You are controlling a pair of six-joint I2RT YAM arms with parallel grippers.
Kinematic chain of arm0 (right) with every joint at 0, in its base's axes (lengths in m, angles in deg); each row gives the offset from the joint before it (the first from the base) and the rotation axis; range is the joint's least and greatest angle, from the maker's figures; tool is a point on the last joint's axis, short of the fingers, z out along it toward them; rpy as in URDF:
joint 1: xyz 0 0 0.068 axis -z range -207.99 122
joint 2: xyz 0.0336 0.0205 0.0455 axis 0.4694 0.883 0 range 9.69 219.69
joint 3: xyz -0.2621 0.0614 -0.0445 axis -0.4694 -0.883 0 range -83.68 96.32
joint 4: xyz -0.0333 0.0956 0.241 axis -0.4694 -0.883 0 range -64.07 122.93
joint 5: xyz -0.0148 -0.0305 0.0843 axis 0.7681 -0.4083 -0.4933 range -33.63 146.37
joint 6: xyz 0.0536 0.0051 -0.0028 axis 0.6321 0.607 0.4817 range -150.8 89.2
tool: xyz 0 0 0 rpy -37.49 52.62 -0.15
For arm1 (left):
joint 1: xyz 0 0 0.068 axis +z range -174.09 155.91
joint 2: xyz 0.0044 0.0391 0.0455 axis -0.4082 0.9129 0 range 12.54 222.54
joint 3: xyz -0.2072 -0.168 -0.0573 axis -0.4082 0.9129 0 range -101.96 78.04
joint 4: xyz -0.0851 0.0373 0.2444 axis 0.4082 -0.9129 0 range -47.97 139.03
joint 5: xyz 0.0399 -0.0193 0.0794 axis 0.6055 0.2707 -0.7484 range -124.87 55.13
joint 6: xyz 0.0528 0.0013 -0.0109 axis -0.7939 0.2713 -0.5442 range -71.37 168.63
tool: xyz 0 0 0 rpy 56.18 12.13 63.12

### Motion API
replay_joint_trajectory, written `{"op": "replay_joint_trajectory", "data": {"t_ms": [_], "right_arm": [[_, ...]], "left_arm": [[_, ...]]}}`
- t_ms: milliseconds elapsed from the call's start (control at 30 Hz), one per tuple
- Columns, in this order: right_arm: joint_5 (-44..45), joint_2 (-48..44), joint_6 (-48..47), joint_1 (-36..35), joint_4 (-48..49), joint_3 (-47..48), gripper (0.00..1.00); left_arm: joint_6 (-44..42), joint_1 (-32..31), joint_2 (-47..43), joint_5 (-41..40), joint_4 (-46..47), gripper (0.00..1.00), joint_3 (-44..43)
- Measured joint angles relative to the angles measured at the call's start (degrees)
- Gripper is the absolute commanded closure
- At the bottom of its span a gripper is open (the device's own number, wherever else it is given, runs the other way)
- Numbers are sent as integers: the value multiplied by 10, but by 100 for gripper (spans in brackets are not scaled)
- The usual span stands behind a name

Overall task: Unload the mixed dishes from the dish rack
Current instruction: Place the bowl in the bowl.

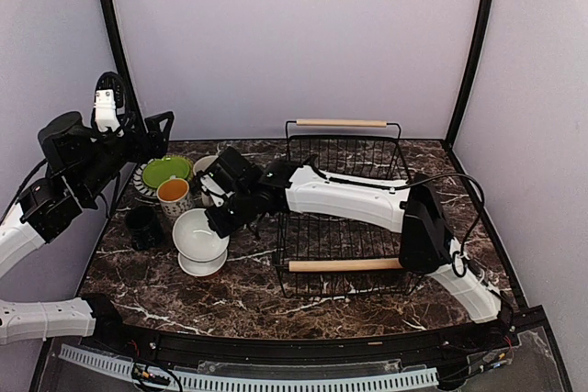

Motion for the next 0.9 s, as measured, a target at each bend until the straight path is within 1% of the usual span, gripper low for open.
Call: {"op": "replay_joint_trajectory", "data": {"t_ms": [367, 533, 667, 833, 900], "right_arm": [[-1, 36, -3, 0, 3, 27, 89], [-1, 47, -5, 0, 0, 36, 75], [-1, 55, -2, 0, 0, 61, 60], [2, 52, -2, 0, 1, 74, 48], [6, 45, -2, 0, 0, 69, 40]], "left_arm": [[8, 8, 0, 11, 0, 3, 0], [13, 12, 0, 16, 0, 2, 0], [15, 13, 0, 19, 0, 2, 0], [15, 13, 0, 20, 0, 2, 0], [15, 13, 0, 20, 0, 2, 0]]}}
